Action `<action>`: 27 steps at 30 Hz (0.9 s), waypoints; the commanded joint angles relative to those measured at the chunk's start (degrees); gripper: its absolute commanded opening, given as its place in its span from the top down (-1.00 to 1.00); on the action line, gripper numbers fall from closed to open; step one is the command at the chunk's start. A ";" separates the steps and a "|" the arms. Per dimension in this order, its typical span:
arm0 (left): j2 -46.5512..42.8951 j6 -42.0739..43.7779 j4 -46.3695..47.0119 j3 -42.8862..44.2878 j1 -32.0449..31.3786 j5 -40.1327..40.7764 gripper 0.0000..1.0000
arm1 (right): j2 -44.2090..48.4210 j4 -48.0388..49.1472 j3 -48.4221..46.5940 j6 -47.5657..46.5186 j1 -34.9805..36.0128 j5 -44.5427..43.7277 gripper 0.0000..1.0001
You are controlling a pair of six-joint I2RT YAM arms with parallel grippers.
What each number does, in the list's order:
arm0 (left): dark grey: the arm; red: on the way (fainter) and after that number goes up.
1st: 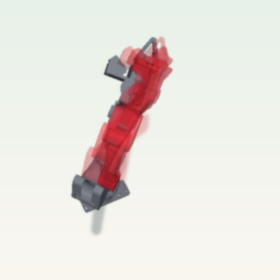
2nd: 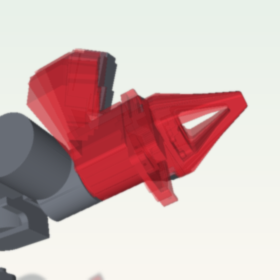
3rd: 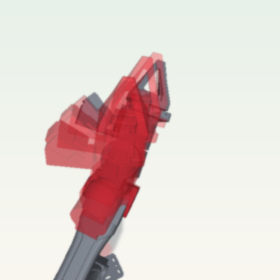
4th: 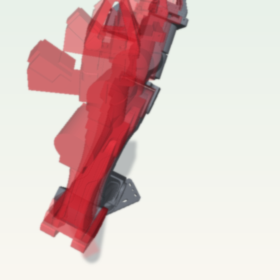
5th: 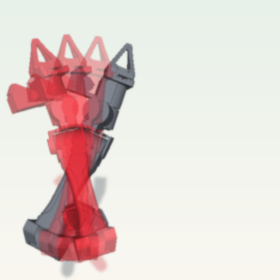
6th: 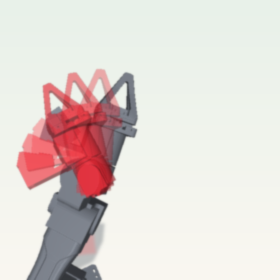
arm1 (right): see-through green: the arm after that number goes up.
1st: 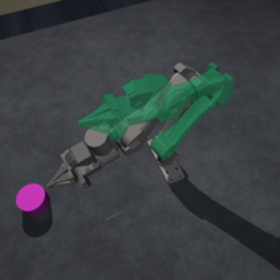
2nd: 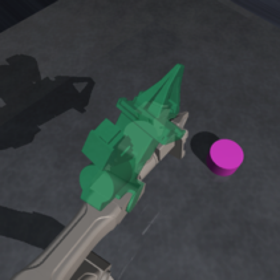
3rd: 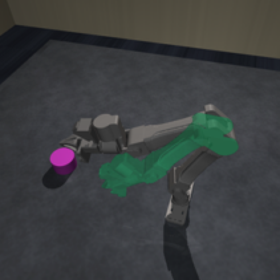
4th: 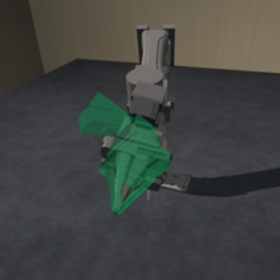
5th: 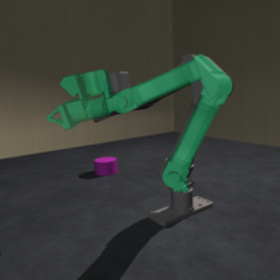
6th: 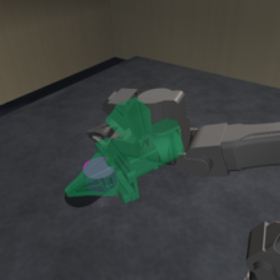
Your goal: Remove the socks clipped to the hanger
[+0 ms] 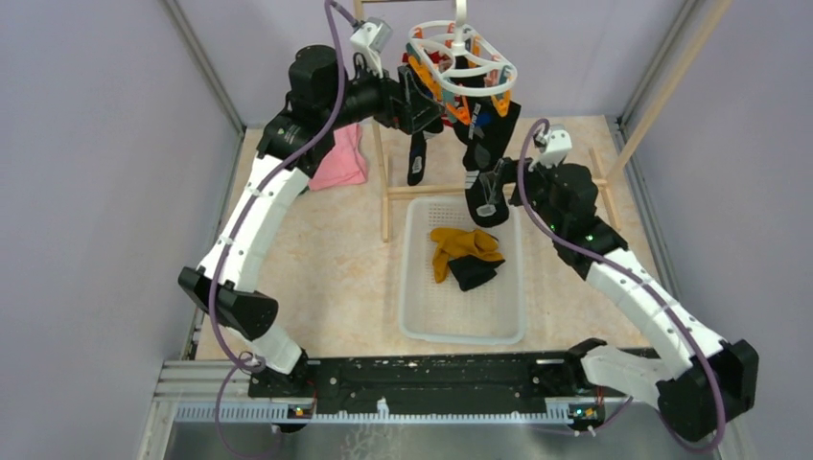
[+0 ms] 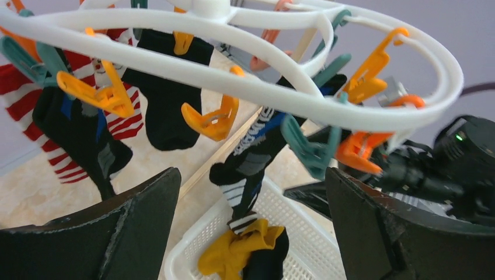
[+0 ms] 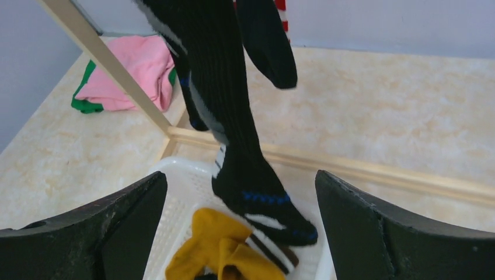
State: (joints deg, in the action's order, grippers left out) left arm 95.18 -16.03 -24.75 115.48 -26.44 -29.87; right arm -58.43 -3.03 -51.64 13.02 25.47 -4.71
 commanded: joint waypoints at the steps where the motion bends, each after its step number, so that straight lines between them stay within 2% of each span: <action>1: -6.87 3.34 -3.57 -2.93 1.24 0.12 -0.98 | -6.93 16.47 -3.04 -4.85 -3.14 8.42 -0.92; 3: -8.71 4.63 -5.33 -5.19 2.18 -0.80 -0.98 | -8.81 18.82 -4.01 -6.05 -3.54 11.36 -0.78; 5: -10.18 5.35 -6.81 -6.97 4.31 -4.17 -0.98 | -9.88 19.68 -4.91 -7.28 -3.51 14.38 -0.48; 6: -10.59 5.51 -7.49 -7.50 5.51 -6.82 -0.98 | -10.22 19.64 -5.30 -7.87 -3.50 15.88 -0.20; 7: -10.71 5.75 -8.46 -7.69 6.63 -9.59 -0.98 | -10.24 19.68 -5.54 -8.08 -3.51 17.62 0.18; 8: -10.72 6.21 -9.83 -7.84 7.63 -13.57 -0.98 | -9.96 20.19 -5.38 -7.98 -3.54 19.29 0.73; 9: -10.71 6.72 -10.80 -7.94 8.42 -16.60 -0.98 | -9.43 20.26 -5.14 -7.73 -3.33 20.39 1.00; 12: -11.17 9.15 -12.74 -9.17 10.03 -22.88 -0.98 | -7.18 19.38 -4.06 -8.12 -1.61 20.52 1.00; 18: -14.56 11.80 -11.35 -15.32 10.16 -27.90 -0.98 | -3.63 14.28 -4.97 -9.07 6.70 18.55 1.00; 27: -16.65 13.89 -10.14 -22.92 10.09 -29.90 -0.97 | -9.24 14.05 -8.84 -6.54 21.57 12.71 1.00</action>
State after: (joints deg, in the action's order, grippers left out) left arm 81.21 -4.51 -36.84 95.00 -16.27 -56.29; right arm -64.47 9.28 -56.42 5.74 42.39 11.22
